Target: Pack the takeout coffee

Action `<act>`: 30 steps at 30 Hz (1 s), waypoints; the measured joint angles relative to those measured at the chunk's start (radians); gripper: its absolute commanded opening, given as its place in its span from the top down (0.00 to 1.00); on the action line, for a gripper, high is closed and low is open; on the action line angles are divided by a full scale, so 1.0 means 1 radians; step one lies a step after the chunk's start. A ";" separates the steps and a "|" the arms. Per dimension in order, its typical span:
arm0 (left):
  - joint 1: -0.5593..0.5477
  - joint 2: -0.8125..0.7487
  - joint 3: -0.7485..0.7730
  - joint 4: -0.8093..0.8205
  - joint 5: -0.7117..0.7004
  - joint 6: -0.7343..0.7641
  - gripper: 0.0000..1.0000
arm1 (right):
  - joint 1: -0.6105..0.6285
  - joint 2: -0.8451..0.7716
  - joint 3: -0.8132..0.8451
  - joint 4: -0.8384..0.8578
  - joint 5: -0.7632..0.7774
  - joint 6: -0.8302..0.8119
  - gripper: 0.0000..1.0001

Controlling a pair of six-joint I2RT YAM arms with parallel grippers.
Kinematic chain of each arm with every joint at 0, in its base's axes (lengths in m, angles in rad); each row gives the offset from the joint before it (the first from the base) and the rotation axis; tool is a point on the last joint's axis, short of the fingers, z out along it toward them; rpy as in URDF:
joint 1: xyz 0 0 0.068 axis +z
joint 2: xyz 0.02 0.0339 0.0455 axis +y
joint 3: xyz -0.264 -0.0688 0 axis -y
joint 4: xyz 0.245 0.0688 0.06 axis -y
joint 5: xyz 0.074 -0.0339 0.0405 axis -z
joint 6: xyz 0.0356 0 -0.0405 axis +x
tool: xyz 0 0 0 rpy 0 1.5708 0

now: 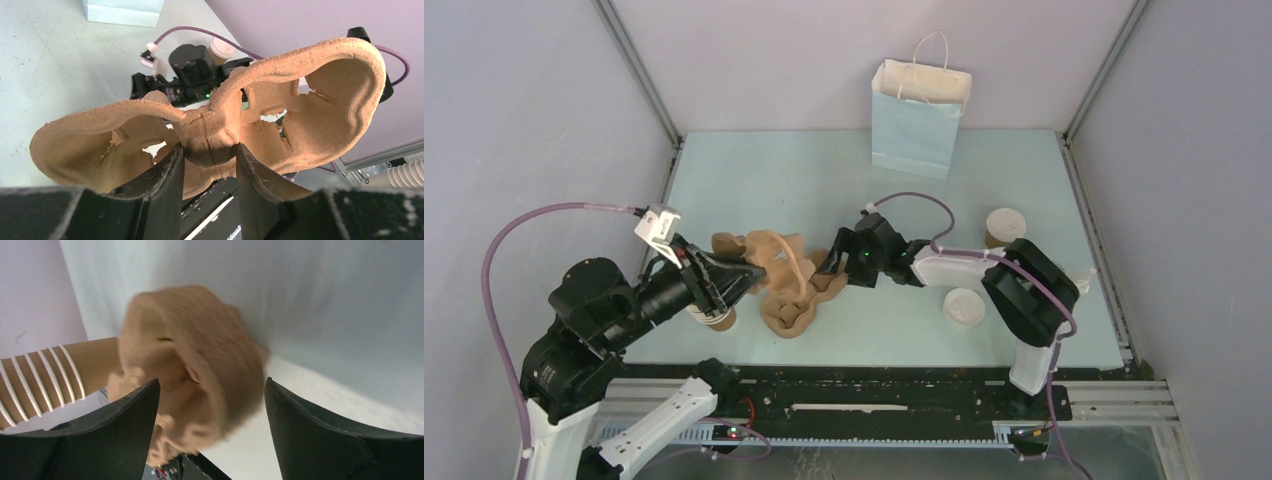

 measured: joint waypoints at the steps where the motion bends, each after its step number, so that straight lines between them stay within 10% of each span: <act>1: 0.000 0.000 0.000 0.000 0.000 0.000 0.87 | 0.008 0.024 0.027 0.000 -0.003 -0.002 0.16; 13: 0.000 0.085 0.000 0.035 -0.039 0.002 0.88 | 0.018 0.101 0.299 -0.133 -0.063 -0.179 0.07; 30: 0.000 0.140 -0.039 0.118 -0.082 0.002 0.90 | -0.527 -0.309 0.426 -0.442 0.101 -0.488 0.11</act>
